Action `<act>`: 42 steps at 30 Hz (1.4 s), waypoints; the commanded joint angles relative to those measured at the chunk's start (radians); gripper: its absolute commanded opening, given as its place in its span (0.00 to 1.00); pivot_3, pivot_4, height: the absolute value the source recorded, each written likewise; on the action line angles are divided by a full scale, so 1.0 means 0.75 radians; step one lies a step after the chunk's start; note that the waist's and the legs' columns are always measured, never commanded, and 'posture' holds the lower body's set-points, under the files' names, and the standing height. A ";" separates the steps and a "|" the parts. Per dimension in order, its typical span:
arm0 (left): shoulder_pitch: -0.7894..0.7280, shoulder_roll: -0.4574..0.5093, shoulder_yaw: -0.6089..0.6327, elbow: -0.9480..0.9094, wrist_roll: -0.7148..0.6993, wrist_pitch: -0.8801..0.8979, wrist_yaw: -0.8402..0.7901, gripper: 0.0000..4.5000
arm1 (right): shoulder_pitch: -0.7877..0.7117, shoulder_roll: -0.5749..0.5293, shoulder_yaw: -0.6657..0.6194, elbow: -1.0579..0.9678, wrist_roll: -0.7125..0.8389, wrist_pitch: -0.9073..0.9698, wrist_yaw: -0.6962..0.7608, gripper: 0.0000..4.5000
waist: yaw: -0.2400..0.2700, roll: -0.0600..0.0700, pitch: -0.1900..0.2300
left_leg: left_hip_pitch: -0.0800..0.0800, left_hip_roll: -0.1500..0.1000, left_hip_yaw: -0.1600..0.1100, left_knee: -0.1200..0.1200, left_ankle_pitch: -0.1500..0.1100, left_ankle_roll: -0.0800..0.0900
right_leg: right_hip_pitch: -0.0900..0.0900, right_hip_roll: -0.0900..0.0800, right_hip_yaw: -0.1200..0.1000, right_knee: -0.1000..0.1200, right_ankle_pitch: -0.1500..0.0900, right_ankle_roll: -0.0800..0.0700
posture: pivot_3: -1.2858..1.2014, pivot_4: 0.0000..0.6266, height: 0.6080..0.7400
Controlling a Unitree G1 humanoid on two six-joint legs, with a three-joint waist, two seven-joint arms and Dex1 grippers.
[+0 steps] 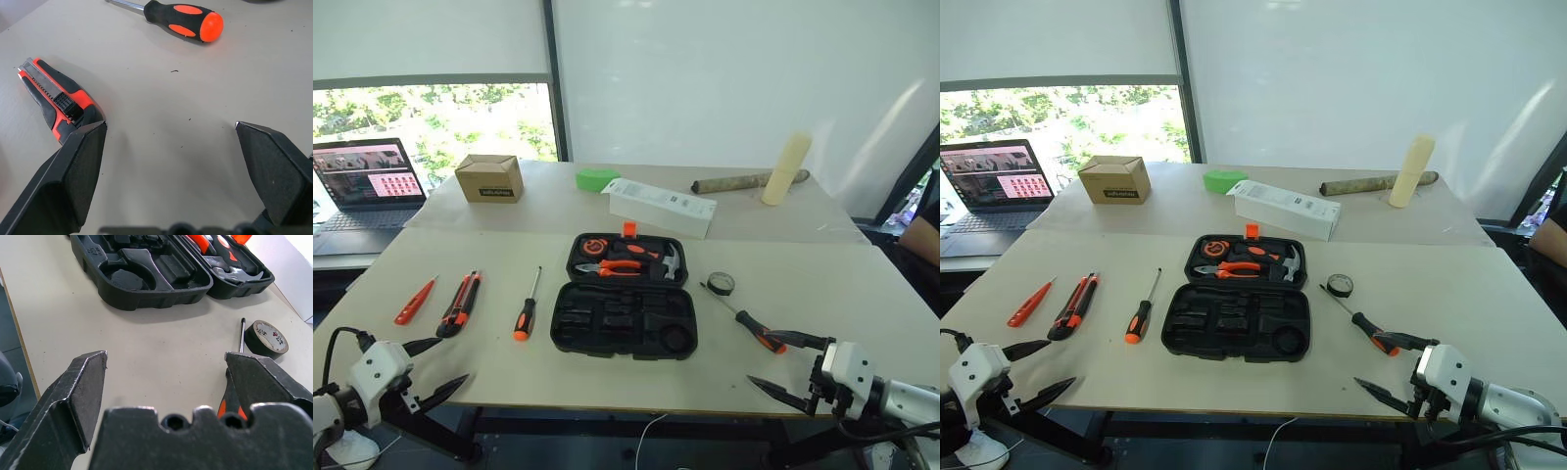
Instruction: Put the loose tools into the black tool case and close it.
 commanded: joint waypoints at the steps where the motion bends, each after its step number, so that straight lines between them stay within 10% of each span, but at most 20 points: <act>1: 0.013 -0.006 0.067 -0.083 -0.110 0.117 0.026 1.00 | -0.034 0.017 0.001 -0.068 0.047 0.009 -0.019 0.99 | 0.000 0.000 0.000 | 0.000 0.000 0.000 0.000 0.000 0.000 | 0.000 0.000 0.000 0.000 0.000 0.000 | 0.52 0.24 1.00; 15: 0.246 -0.154 0.422 -0.407 -0.551 0.917 0.449 1.00 | -0.176 0.254 0.176 -0.394 0.257 0.136 -0.075 0.99 | 0.025 -0.005 0.001 | 0.000 0.003 -0.003 0.003 -0.001 -0.003 | 0.000 -0.001 -0.005 0.000 -0.001 -0.001 | 0.52 0.24 1.00; 21: -0.172 0.066 0.231 -0.614 -0.855 1.517 0.748 1.00 | -0.170 0.221 0.145 -0.377 0.269 0.128 -0.036 0.99 | 0.038 -0.008 0.001 | 0.002 0.002 -0.004 0.004 0.002 -0.007 | 0.005 -0.001 -0.004 0.002 -0.001 -0.007 | 0.52 0.24 1.00; 32: -0.796 -0.074 -0.358 -0.423 -0.595 1.855 1.082 1.00 | -0.172 0.215 0.142 -0.397 0.249 0.143 -0.061 0.99 | -0.023 -0.004 0.003 | 0.002 -0.002 -0.005 -0.002 0.012 -0.023 | 0.002 0.009 -0.001 0.003 0.001 -0.005 | 0.52 0.24 1.00; 42: -0.841 -0.116 -0.396 -0.359 -0.486 1.844 1.000 0.26 | -0.124 0.204 0.078 -0.425 0.238 0.141 -0.111 1.00 | -0.010 -0.004 0.003 | 0.003 -0.001 -0.005 -0.001 0.010 -0.020 | 0.003 0.005 -0.001 0.004 0.001 -0.003 | 0.52 0.24 1.00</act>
